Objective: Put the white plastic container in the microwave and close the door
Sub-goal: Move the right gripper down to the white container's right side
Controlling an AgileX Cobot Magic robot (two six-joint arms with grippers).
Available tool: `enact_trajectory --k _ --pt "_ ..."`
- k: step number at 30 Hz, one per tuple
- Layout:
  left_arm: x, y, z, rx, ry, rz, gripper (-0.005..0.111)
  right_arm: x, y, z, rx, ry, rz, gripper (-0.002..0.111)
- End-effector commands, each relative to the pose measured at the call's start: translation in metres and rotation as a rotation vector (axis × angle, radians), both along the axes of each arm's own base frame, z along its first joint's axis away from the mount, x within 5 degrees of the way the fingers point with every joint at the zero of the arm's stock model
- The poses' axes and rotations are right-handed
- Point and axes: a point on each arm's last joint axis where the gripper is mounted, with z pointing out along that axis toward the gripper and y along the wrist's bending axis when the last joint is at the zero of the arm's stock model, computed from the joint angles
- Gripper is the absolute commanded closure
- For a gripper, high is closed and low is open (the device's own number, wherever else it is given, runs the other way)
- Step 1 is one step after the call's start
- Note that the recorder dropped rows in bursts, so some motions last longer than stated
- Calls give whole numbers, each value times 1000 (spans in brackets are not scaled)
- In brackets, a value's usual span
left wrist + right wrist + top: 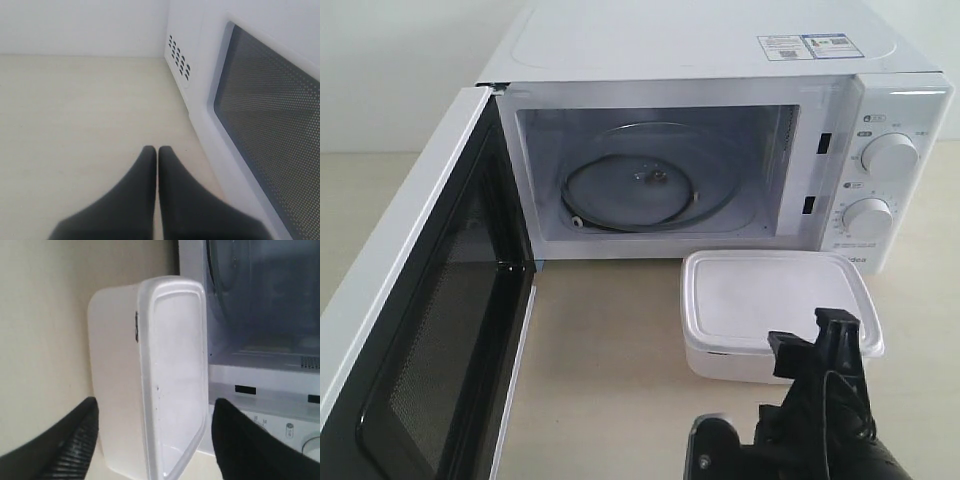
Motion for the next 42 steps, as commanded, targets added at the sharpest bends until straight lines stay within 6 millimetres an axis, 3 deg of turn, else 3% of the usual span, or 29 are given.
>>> enact_trajectory --k 1,16,36,42 --pt "0 0 0 2 -15 -7 103 12 -10 -1 82 -3 -95 46" --pt "0 0 0 2 -15 -7 103 31 -23 -7 107 68 -151 46" --pt "0 0 0 2 -15 -7 103 30 -22 -8 95 88 -134 46" --pt "0 0 0 2 -15 -7 103 25 -17 -9 22 99 -55 46"
